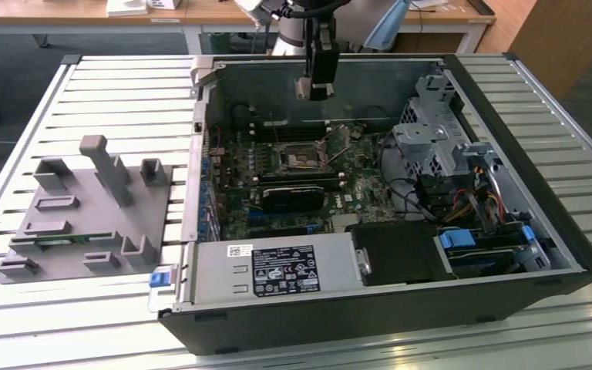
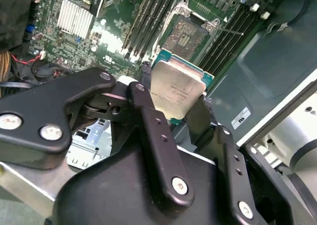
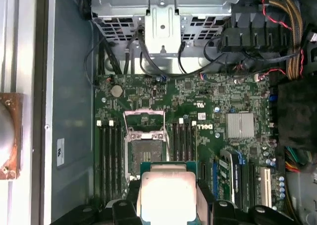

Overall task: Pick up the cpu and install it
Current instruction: 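Place the cpu into insertion slot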

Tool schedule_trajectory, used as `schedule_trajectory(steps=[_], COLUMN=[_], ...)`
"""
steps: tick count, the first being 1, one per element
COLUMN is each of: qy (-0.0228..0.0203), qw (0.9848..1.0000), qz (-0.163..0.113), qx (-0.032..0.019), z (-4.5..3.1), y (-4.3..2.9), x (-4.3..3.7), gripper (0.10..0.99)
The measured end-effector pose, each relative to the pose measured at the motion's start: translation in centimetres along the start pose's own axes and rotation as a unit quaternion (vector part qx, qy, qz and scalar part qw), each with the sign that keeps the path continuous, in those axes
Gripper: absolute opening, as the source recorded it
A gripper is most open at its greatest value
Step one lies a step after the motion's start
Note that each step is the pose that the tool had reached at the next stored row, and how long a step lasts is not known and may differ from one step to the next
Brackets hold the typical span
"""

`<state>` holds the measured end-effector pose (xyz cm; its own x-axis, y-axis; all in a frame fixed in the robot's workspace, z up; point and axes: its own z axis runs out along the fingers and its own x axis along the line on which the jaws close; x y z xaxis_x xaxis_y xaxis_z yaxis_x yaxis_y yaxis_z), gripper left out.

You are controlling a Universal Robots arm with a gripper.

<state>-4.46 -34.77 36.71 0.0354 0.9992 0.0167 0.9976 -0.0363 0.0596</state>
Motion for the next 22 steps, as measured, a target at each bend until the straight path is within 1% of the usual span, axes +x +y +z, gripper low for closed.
schedule_trajectory(steps=[4, 8, 16, 22], qy=[0.0001, -0.0001, 0.0, -0.0001], qw=[1.0, 1.0, 1.0, 1.0], qz=[0.001, 0.001, 0.001, 0.001], qx=[0.0001, 0.0003, 0.0003, 0.0004], z=[0.69, 1.17, 2.04, 2.45], y=[-0.04, -0.07, -0.12, -0.15], x=[0.1, 0.1, 0.08, 0.08], gripper=[0.529, 0.529, 0.529, 0.529])
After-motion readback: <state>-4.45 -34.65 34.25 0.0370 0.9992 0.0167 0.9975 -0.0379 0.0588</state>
